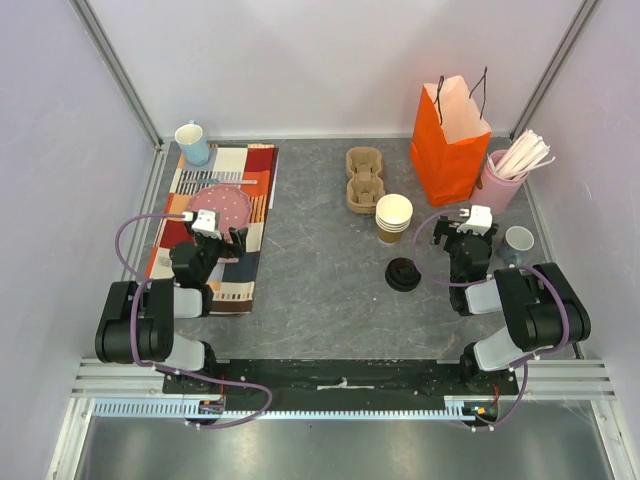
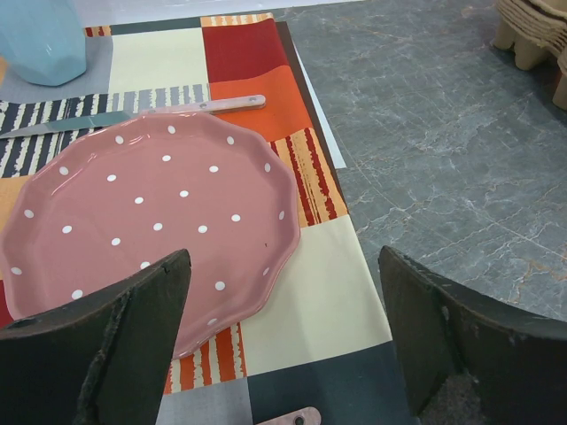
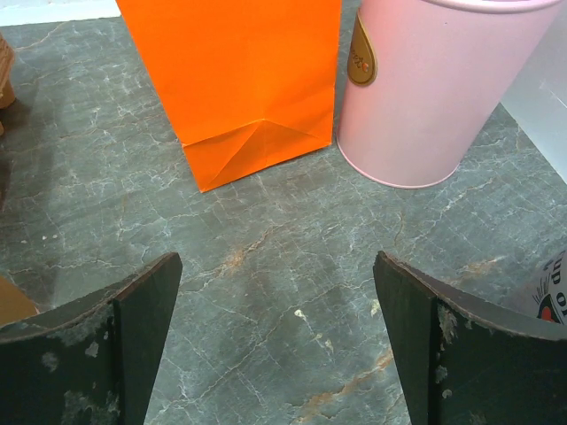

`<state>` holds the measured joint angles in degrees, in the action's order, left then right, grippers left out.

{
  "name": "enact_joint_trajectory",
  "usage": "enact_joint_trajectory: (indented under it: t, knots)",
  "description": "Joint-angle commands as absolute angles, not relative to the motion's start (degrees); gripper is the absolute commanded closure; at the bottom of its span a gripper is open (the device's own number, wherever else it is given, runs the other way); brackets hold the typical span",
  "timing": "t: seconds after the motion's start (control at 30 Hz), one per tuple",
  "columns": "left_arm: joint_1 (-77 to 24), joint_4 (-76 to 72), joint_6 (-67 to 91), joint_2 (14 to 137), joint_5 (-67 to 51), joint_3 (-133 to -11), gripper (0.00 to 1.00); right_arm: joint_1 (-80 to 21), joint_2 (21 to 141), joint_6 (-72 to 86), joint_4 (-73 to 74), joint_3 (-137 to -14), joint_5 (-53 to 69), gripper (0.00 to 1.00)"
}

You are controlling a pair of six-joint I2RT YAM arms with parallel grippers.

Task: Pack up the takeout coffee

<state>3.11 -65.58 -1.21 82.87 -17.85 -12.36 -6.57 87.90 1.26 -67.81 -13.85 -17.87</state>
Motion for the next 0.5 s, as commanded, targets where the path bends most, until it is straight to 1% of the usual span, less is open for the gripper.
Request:
enact_joint_trajectory:
  t: [0.0,0.1,0.17,0.2,0.3,0.33,0.4,0.43,0.47]
  knots:
    - [2.99,-66.8,0.09,82.88,-16.52,-12.48,0.02,-6.42,87.1,1.49,-68.73,-13.53,-17.84,0.02]
    - [2.9,-66.53,0.09,82.88,-16.61,-12.39,0.01,-6.41,84.12,1.84,-63.74,-15.11,-19.07,0.02]
    - [2.99,-66.53,0.09,82.88,-16.61,-12.48,0.01,-6.42,80.17,2.11,-57.5,-16.25,-19.86,0.02]
    - [2.99,-66.62,0.09,82.71,-16.61,-12.39,0.03,-6.42,78.68,2.28,-55.65,-17.13,-20.12,0.02]
    - [2.99,-66.62,0.09,82.71,-16.61,-12.39,0.05,-6.42,72.09,5.35,-47.48,-18.8,-20.57,0.02]
    - [2.99,-66.62,0.09,82.71,-16.61,-12.31,0.06,-6.5,68.5,6.49,-43.81,-19.33,-19.44,0.02]
    - [2.99,-66.27,0.09,82.01,-16.96,-12.48,0.06,-6.33,65.14,9.48,-39.92,-21.26,-17.15,0.02]
    - [3.08,-63.75,0.09,80.7,-17.57,-14.66,0.06,-6.42,62.34,10.36,-36.16,-22.05,-15.92,0.02]
    - [3.08,-53.28,0.09,77.64,-18.1,-16.94,0.06,-6.42,61.1,11.85,-34.04,-23.02,-12.86,0.02]
